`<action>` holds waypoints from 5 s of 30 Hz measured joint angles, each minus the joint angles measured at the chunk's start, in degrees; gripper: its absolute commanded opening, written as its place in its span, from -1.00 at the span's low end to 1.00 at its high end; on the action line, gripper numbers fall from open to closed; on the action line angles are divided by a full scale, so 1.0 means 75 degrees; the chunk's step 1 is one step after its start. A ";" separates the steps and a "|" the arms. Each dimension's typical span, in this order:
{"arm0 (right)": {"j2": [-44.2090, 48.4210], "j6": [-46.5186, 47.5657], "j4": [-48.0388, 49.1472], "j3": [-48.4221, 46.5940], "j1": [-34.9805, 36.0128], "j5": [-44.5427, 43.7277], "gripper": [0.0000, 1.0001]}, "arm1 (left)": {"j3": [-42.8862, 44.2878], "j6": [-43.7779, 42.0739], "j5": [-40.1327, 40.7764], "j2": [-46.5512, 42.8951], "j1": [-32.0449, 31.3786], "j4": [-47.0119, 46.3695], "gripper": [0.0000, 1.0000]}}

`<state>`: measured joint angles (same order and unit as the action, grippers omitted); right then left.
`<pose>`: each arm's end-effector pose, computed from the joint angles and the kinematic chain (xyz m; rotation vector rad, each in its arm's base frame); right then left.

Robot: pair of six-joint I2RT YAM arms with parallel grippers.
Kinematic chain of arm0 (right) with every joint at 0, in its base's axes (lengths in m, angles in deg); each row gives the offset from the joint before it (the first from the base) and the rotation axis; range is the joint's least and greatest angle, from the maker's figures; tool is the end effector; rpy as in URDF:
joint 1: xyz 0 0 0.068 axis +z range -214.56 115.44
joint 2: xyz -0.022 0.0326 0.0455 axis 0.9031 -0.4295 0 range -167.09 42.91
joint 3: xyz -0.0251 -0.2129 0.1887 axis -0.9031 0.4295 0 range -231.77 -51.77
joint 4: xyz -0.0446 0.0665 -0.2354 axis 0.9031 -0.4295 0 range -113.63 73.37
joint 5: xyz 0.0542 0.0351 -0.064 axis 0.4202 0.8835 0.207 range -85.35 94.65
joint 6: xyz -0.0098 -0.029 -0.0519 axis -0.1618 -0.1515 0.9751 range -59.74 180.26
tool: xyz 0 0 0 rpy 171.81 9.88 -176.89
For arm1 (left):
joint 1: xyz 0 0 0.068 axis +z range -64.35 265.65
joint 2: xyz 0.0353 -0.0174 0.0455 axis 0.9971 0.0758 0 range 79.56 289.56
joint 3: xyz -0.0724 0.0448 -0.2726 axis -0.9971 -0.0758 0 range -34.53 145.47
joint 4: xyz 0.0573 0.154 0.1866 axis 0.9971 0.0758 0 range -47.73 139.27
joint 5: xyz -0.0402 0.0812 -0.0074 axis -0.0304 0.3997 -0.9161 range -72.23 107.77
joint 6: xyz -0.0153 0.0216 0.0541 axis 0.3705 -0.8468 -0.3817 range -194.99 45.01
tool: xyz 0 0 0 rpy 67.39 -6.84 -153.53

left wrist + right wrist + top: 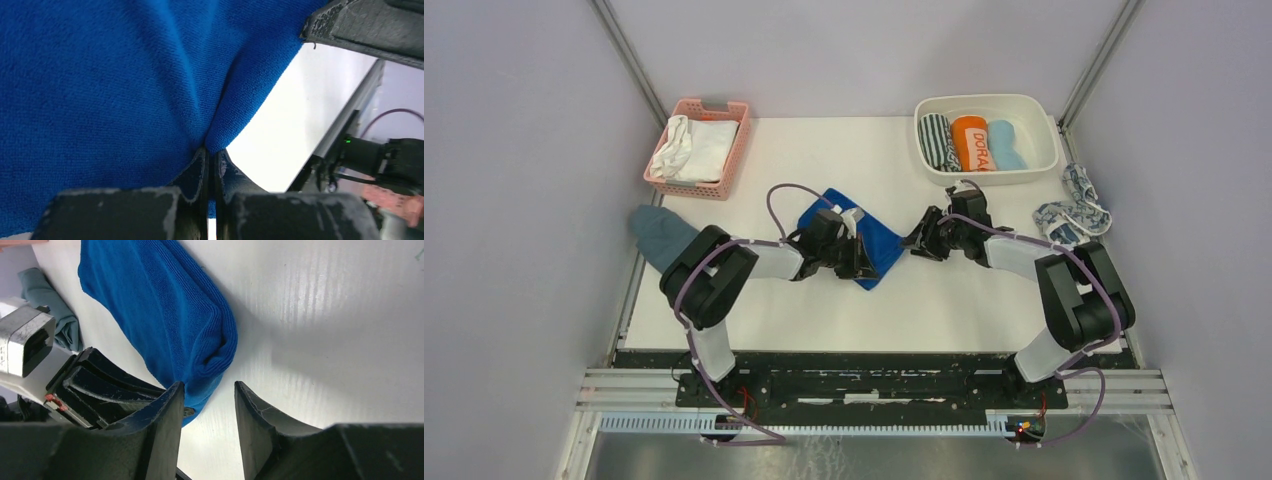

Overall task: Roll the towels
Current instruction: Roll the towel at the center of the board.

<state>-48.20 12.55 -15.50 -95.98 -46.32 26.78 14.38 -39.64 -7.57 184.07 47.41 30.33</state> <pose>0.2869 0.1124 0.1801 0.4479 2.4918 0.9722 0.2649 -0.2331 0.1461 0.3067 2.5184 -1.1021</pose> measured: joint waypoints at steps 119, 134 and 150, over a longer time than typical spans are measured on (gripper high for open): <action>-0.1445 0.0341 0.0854 -0.0216 0.0020 0.0303 -0.90 | -0.0749 0.1784 0.0245 -0.0673 0.0766 0.0204 -0.30; -0.1445 0.0195 -0.0125 -0.0682 0.0029 0.0087 -0.94 | 0.0061 -0.1938 0.6341 -0.2521 -0.3209 0.2547 0.25; -0.1588 0.0134 -0.0775 -0.1043 -0.0020 0.0175 -0.93 | 0.1408 -0.5581 0.9611 0.0627 -0.4782 0.2317 0.23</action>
<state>-60.12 13.56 -21.31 -103.80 -46.48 28.09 24.93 -81.49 64.51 188.77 11.55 47.70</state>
